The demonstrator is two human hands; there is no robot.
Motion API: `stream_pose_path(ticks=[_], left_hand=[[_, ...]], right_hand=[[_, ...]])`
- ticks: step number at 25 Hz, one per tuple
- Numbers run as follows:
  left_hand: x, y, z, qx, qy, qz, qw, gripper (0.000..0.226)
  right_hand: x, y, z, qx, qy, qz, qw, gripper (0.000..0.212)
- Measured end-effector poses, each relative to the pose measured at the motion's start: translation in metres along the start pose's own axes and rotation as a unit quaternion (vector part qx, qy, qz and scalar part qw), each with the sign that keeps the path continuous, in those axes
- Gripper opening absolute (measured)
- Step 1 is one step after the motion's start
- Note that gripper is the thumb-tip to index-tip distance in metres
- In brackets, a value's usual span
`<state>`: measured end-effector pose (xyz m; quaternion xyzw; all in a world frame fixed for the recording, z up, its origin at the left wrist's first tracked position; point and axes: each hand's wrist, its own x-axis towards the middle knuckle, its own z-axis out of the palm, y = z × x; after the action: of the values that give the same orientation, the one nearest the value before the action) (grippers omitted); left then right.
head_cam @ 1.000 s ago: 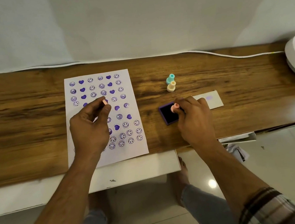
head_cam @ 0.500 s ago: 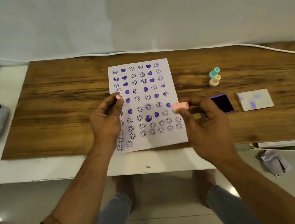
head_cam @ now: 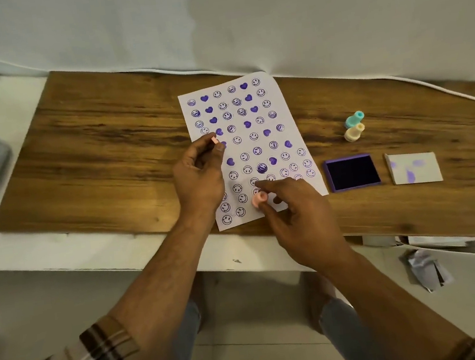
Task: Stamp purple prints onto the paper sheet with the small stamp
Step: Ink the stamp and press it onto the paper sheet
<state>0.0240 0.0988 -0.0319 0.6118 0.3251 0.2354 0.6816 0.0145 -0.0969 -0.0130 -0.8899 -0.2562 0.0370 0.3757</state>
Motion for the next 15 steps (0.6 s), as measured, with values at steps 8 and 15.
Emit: stream_pose_path(ticks=[8, 15], left_hand=[[0.001, -0.004, 0.0, 0.002, -0.002, 0.008, 1.0, 0.024], [0.004, -0.005, 0.002, -0.001, 0.004, 0.008, 1.0, 0.023]], right_hand=[[0.0, 0.006, 0.007, -0.063, -0.007, -0.047, 0.997, 0.024], [0.002, -0.004, 0.011, -0.138, 0.01, -0.081, 0.987, 0.016]])
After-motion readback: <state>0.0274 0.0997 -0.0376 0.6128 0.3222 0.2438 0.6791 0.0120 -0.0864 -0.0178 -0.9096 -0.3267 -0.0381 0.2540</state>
